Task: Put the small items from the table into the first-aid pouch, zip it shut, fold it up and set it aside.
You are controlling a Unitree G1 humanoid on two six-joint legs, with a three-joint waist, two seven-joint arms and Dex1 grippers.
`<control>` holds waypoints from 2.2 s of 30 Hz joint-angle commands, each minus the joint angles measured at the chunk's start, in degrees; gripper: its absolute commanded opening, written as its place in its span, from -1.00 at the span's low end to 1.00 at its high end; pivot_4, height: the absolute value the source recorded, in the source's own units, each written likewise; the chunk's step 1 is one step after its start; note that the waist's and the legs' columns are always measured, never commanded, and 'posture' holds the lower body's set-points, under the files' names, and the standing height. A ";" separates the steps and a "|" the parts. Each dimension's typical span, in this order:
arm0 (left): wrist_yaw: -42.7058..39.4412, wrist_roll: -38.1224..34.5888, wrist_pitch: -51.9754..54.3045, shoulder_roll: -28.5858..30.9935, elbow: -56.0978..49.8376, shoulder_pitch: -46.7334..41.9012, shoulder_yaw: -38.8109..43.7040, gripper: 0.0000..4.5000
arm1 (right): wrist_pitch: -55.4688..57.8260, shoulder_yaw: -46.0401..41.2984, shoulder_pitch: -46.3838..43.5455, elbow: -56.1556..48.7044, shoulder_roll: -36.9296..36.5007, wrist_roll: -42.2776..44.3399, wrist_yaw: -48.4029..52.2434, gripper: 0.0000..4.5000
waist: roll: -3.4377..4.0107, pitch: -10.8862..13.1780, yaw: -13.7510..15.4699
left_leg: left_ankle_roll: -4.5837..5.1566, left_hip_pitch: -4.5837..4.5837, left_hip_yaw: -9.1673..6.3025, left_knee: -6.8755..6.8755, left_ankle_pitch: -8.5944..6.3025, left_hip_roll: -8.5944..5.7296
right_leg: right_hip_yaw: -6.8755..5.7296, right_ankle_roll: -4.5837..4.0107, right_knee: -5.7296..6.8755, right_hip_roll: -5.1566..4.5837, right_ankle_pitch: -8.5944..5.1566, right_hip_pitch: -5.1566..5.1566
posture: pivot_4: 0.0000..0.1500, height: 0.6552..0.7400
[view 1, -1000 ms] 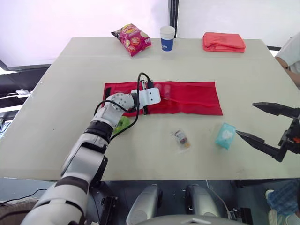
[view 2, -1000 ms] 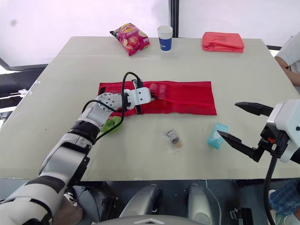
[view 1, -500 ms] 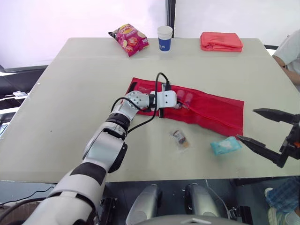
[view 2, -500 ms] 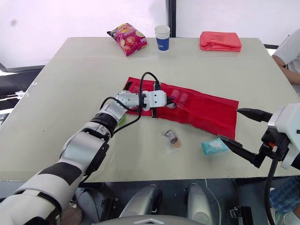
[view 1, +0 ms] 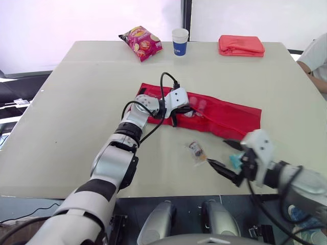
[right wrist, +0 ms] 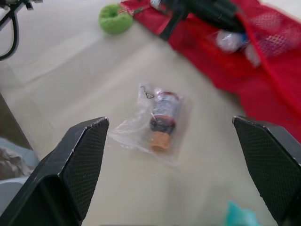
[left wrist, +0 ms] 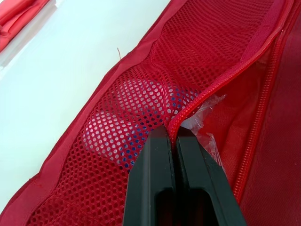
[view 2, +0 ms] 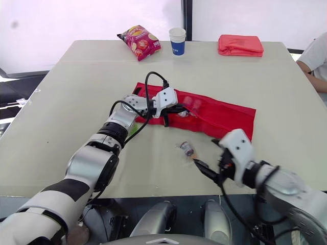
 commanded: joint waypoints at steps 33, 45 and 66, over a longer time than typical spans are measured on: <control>-0.56 -3.86 11.57 -1.71 -7.93 -2.01 2.00 -1.00 | 12.27 -4.55 -14.24 10.44 22.87 -1.34 -5.44 -0.99 | 0.06 -0.03 -1.37 | 0.00 -0.01 -0.14 -0.01 0.00 -0.07 | -0.04 0.00 0.04 0.01 0.00 -0.04 | 1.00 1.00; -0.99 -5.08 19.92 -2.74 -13.83 -0.49 1.82 -1.00 | 4.90 -5.84 -19.41 19.76 33.97 -15.30 -19.96 -0.99 | 0.08 -0.03 -1.57 | -0.02 -0.10 0.03 -0.08 0.01 -0.08 | 0.11 -0.01 0.18 -0.01 0.00 -0.31 | 1.00 1.00; 1.63 -5.54 33.39 -4.84 -27.06 4.82 -0.14 -1.00 | 5.84 0.77 -19.70 23.23 38.82 -25.79 -19.16 -0.75 | 0.12 -0.05 -2.77 | -0.05 -0.15 0.31 -0.27 0.03 -0.03 | 0.32 -0.02 0.23 0.01 0.01 -0.56 | 1.00 1.00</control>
